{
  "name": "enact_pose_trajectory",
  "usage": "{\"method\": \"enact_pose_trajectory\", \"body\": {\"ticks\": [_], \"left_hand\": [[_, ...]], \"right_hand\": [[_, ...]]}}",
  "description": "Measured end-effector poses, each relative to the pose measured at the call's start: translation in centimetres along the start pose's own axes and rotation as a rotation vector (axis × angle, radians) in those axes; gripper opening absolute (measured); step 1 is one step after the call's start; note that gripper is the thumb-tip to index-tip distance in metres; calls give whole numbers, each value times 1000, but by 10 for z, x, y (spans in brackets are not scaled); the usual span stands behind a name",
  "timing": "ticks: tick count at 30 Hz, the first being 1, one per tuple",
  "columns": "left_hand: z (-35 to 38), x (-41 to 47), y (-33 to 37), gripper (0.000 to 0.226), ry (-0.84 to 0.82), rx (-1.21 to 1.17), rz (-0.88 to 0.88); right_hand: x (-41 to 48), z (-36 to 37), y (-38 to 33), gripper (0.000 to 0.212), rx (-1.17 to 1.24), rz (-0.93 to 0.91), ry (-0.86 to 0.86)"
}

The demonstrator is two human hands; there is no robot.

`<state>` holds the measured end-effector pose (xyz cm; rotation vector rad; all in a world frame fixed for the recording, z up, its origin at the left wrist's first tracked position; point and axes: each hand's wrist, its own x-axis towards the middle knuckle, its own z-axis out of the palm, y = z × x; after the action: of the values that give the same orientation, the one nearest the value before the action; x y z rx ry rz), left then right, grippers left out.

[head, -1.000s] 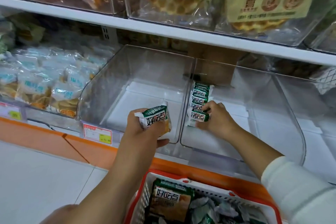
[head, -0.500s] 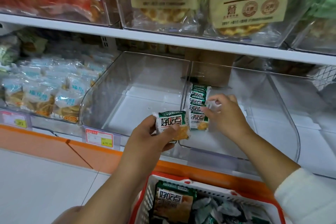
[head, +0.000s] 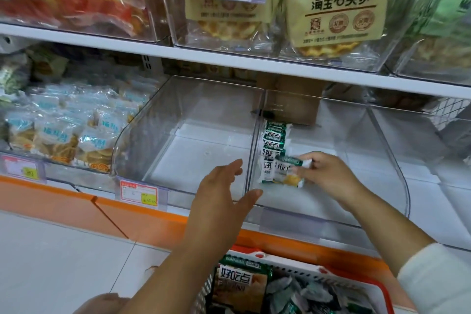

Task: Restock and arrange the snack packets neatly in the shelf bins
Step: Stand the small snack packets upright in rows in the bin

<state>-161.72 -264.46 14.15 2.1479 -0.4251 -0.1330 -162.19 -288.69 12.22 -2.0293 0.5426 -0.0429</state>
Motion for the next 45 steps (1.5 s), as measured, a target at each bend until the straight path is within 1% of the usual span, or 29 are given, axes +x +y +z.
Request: {"method": "enact_pose_trajectory", "body": {"ticks": [2,4,6,8,9,12,17,19,21,22,23,24,26,27,28,29,31,32,34,36,38,39,41,42,43,44,45], "left_hand": [[5,0,-3,58,-41,78,21],[8,1,-5,53,-43,106,33],[9,3,-7,48,-37,104,37],[10,4,-9,47,-28,103,40],[10,4,-9,46,-26,97,41],[10,3,-9,46,-22,80,46],[13,4,-12,47,-16,89,46],[13,5,-12,47,-17,74,61],[12,5,-11,47,3,64,69],[12,2,-10,47,27,68,63],[12,-3,-10,47,77,79,75],[13,-10,-10,46,144,98,121],[15,-29,-11,40,240,117,266],[19,-39,-15,37,250,117,327],[25,-50,-23,34,214,123,365],[34,-62,-29,33,124,128,374],[59,-85,-47,32,-153,141,269],[75,-96,-58,35,-313,156,176],[111,-117,-79,47,-615,228,6],[140,-135,-101,58,-803,260,-90],[162,-152,-119,64,-869,319,-119],[170,-158,-125,68,-868,357,-125],[181,-167,-134,76,-844,401,-148],[186,-169,-138,79,-822,404,-155],[188,-170,-140,81,-806,398,-166],[190,-169,-144,83,-793,387,-180],[190,-168,-146,86,-795,385,-199]], "right_hand": [[12,15,7,31,-131,34,-82],[20,29,5,30,-177,41,-126],[28,36,4,33,-230,49,-77],[32,38,6,44,-354,77,0],[33,39,8,49,-367,100,22],[39,43,13,49,-231,134,-9],[40,45,9,47,-267,94,12],[39,43,9,50,-284,109,-36],[33,35,7,59,-261,135,-91],[28,29,4,63,-244,139,-84],[19,22,0,65,-215,116,-29],[7,13,-3,61,-160,63,73],[-32,-4,-7,37,16,-116,306],[-58,-12,-8,26,105,-176,378],[-84,-19,-5,20,186,-202,395],[-112,-23,-1,18,267,-200,360],[-155,-23,28,16,333,-96,213],[-169,-19,51,15,293,4,127],[-190,-5,108,14,83,202,-53],[-204,12,163,18,-99,348,-192],[-222,29,199,32,-233,433,-310],[-228,36,212,40,-305,434,-325],[-233,48,221,50,-441,382,-286],[-233,52,220,51,-458,366,-258],[-230,57,219,46,-438,340,-232],[-228,62,218,38,-426,322,-232],[-226,67,217,35,-437,312,-259]]}}
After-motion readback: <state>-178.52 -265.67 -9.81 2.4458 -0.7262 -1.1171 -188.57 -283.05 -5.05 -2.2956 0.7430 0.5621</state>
